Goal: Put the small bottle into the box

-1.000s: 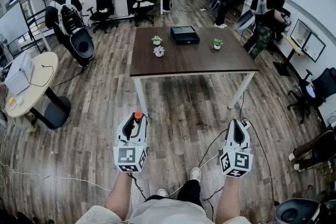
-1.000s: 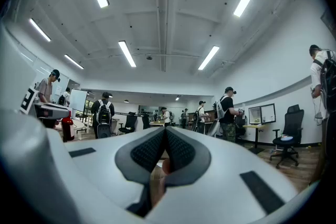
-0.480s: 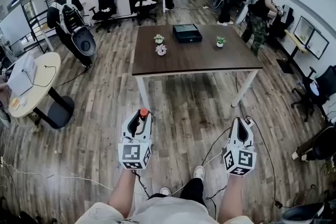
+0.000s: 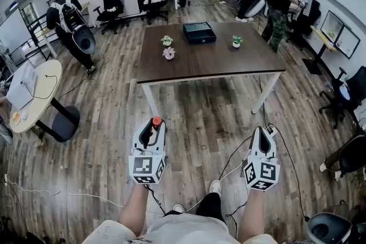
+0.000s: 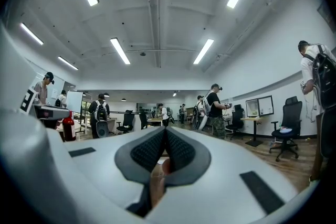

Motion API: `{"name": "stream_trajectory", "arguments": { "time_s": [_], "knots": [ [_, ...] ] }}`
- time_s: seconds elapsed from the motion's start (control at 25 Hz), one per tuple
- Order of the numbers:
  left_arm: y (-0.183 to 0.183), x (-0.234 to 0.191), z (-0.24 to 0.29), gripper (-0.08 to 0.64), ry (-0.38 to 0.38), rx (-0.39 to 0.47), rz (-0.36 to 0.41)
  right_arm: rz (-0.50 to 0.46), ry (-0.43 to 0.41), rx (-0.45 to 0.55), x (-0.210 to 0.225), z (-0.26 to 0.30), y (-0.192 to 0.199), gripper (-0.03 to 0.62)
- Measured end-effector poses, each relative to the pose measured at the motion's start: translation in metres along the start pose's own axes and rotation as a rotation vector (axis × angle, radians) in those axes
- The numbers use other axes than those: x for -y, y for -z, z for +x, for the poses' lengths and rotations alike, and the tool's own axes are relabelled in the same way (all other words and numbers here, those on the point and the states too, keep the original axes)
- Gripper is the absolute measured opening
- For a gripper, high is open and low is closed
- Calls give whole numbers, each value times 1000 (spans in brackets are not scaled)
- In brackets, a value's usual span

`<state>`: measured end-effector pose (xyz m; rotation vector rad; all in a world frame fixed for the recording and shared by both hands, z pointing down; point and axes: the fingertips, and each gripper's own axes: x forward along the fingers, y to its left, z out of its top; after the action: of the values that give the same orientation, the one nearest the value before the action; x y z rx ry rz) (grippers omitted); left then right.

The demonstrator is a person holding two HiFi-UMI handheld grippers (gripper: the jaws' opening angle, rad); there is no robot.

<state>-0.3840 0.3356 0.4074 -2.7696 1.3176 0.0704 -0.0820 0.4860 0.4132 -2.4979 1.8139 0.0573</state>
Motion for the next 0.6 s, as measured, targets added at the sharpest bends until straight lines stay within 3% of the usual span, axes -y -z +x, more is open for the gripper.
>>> {"name": "stream_trajectory", "arguments": {
  "time_s": [0.6],
  "knots": [
    [-4,85,142,130,-14,-4,-10,-2,-5,-3,129,102,6,2]
  ]
}}
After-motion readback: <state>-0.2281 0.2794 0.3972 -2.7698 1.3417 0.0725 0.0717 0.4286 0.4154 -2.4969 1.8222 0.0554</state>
